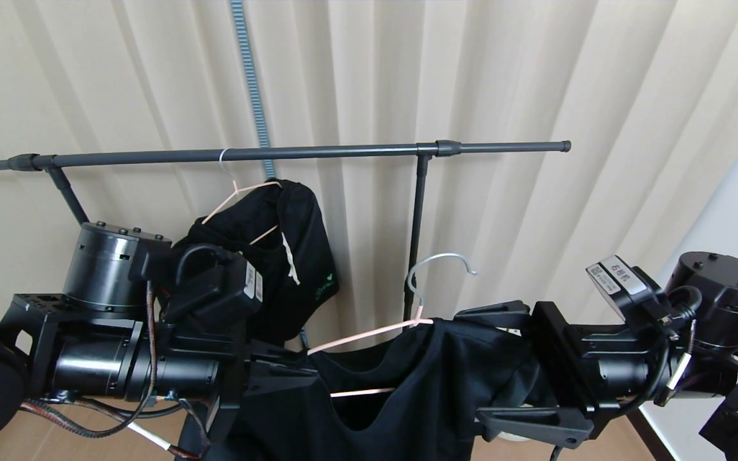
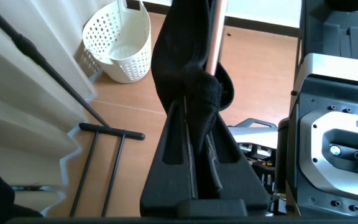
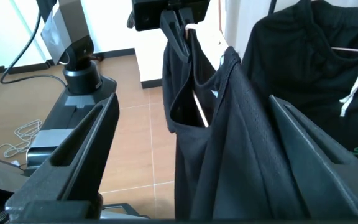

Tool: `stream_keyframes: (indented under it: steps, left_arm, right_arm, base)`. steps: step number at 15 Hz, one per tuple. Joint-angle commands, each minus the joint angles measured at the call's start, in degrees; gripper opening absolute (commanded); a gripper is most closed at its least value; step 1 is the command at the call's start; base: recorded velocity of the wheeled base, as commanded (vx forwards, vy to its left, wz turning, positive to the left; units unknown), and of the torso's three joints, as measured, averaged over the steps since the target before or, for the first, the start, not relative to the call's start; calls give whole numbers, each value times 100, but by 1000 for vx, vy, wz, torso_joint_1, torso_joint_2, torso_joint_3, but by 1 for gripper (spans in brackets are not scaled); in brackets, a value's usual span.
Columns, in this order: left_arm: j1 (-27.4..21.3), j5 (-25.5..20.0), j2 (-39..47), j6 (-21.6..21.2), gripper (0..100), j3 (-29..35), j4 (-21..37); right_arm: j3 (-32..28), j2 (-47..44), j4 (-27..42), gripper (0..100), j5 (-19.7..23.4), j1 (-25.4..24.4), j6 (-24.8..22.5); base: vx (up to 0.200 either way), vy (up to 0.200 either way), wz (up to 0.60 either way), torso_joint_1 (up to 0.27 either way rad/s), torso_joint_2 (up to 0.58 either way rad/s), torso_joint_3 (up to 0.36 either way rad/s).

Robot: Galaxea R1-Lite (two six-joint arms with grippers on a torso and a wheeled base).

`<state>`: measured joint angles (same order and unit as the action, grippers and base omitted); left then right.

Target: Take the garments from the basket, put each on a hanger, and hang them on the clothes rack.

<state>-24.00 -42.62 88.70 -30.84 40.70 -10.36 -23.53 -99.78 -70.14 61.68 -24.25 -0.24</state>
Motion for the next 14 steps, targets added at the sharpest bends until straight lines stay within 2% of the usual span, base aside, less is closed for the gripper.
stream_keyframes:
  steps: [1,7,10,14]
  left_arm:
    - [62,-10,-107,-1,0,-45,-1]
    - [317,-18,-485,-1,0,-247,-1]
    - [528,-36,-793,-10,0,-476,-1]
    - [766,-36,-1065,-10,0,-669,-142]
  right_arm:
    - [15,11,-61,100,1,78,-11]
    - [59,-50,-544,100,-42,377,-72]
    - [-64,-376,-641,100,-350,720,-389]
    - [-126,-569,-667,100,-412,790,-424]
  base:
    - [0,0,0,0,0,0]
    - [0,0,0,0,0,0]
    - [0,0,0,0,0,0]
    - [0,0,0,0,0,0]
